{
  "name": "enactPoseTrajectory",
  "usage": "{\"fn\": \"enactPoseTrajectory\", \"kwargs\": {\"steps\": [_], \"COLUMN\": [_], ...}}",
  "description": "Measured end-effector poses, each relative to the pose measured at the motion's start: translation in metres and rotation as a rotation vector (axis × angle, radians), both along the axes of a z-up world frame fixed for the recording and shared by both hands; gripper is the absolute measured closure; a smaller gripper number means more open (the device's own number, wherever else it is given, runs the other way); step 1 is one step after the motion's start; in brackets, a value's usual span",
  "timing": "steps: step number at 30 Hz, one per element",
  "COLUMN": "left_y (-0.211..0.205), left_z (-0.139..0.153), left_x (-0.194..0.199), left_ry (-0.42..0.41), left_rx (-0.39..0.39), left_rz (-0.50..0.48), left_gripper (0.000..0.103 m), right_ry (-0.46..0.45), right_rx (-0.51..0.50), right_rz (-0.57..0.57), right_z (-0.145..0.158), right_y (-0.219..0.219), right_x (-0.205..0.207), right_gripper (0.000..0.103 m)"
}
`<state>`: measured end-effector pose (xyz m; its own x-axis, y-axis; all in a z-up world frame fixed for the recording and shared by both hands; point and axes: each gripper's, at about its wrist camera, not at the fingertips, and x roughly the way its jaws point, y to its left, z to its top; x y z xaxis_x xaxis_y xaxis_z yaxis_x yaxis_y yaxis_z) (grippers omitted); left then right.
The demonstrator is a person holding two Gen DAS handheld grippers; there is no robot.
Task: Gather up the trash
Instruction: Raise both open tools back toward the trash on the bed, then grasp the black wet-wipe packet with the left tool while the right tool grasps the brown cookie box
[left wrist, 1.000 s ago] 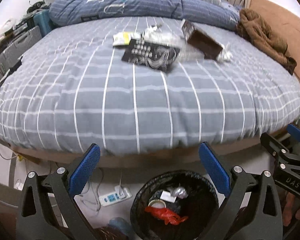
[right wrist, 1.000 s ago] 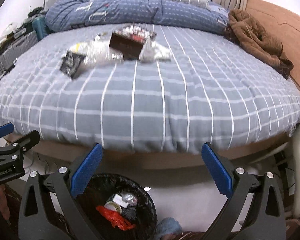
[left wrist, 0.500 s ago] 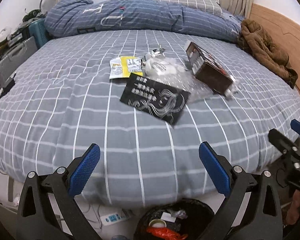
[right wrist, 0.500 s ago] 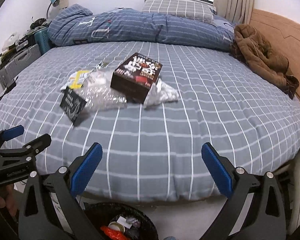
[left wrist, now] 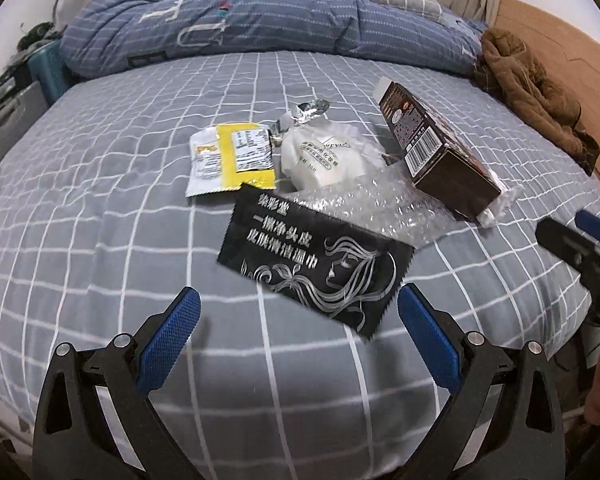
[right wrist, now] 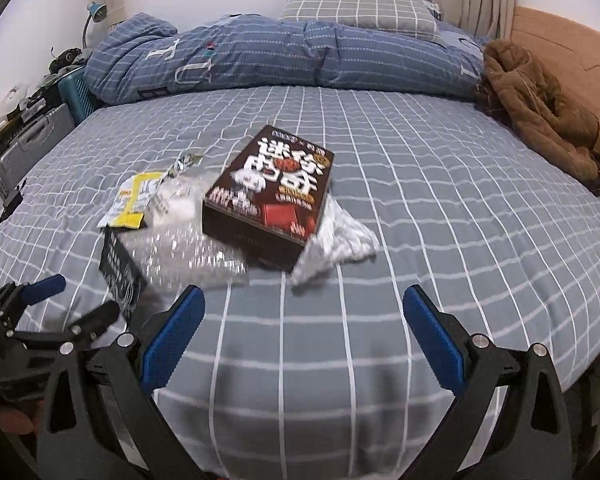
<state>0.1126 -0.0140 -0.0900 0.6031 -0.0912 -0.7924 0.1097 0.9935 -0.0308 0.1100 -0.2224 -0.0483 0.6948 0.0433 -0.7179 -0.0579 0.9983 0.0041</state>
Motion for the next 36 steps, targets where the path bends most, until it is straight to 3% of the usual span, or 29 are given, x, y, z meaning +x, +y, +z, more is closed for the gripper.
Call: {"fn": "enactPoseTrajectory", "kwargs": {"steps": [15,25,36], "left_y": [0.002,-0.005,-0.010], "left_z": [-0.021,-0.026,-0.026], "left_x": [0.048,0.049,0.047], "left_ry": [0.053,0.087,0.110], "left_rx": [0.008,0.020,0.074], "left_rz": [-0.061,-0.102,-0.110], "left_gripper": [0.006,0.023,0.013], "right_ry": [0.074,0.181,0.221], "right_rx": [0.076,0.173,0.178], "right_rz": [-0.029,-0.044,-0.032], "right_z": [0.003,-0.014,-0.017], "right_y": [0.011,0.012,0.021], "right_x": [0.083,0.124,0.132], "right_gripper": [0.008,0.008,0.008]}}
